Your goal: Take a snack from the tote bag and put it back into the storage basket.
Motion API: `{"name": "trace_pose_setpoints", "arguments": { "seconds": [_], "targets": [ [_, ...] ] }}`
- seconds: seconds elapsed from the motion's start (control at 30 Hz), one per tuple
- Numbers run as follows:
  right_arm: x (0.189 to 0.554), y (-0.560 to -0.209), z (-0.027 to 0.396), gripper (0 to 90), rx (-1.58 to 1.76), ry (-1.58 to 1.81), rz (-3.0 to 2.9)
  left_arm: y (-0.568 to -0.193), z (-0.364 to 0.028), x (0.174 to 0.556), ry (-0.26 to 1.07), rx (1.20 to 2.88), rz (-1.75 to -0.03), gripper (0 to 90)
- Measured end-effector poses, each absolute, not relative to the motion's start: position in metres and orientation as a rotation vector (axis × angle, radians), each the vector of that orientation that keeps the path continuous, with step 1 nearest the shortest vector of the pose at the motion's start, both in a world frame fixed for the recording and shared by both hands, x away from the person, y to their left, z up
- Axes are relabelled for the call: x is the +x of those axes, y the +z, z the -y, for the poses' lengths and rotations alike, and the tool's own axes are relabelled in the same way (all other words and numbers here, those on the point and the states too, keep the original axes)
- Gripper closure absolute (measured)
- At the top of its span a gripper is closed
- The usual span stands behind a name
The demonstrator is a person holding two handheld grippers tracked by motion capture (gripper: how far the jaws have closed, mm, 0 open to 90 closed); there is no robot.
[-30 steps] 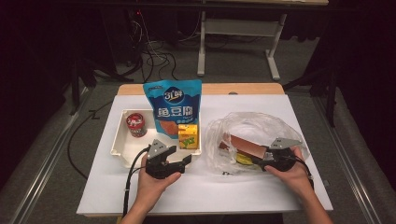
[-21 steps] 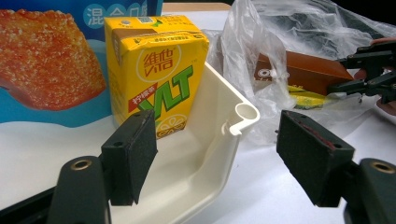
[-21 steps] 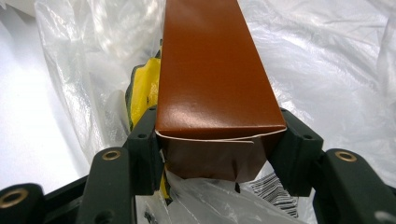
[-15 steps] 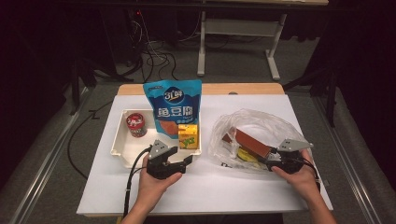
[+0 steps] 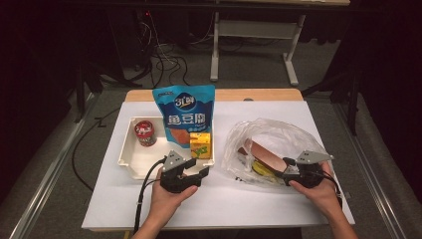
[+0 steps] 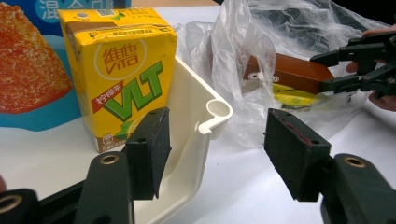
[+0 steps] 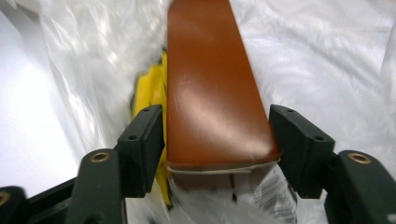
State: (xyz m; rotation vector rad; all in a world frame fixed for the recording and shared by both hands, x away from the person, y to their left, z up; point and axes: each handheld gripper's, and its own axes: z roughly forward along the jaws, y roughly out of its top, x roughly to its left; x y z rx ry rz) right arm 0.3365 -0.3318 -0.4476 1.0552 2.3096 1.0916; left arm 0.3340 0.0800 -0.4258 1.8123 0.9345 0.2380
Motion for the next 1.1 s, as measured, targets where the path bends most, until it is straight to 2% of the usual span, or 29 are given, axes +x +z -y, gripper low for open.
{"name": "trace_pose_setpoints", "arguments": {
  "seconds": [0.13, 0.3, 0.63, 0.97, 1.1],
  "targets": [
    [0.342, -0.439, 0.325, 36.1, 1.062, 1.097, -2.27, -0.427, -0.08, 0.334, 0.234, 1.811, -0.938, 40.8],
    [0.355, -0.449, 0.316, 36.1, 1.077, 1.043, -2.321, -0.427, -0.08, 0.334, 0.233, 1.814, -0.935, 40.6],
    [0.362, -0.46, 0.311, 42.8, 1.119, 0.995, -2.381, -0.427, -0.078, 0.333, 0.226, 1.813, -0.93, 41.6],
    [0.348, -0.445, 0.318, 44.3, 1.062, 1.034, -2.356, -0.424, -0.065, 0.329, 0.234, 1.798, -0.907, 53.7],
    [0.343, -0.444, 0.317, 44.4, 1.031, 1.045, -2.368, -0.422, -0.045, 0.325, 0.224, 1.797, -0.889, 54.7]
  ]
}}
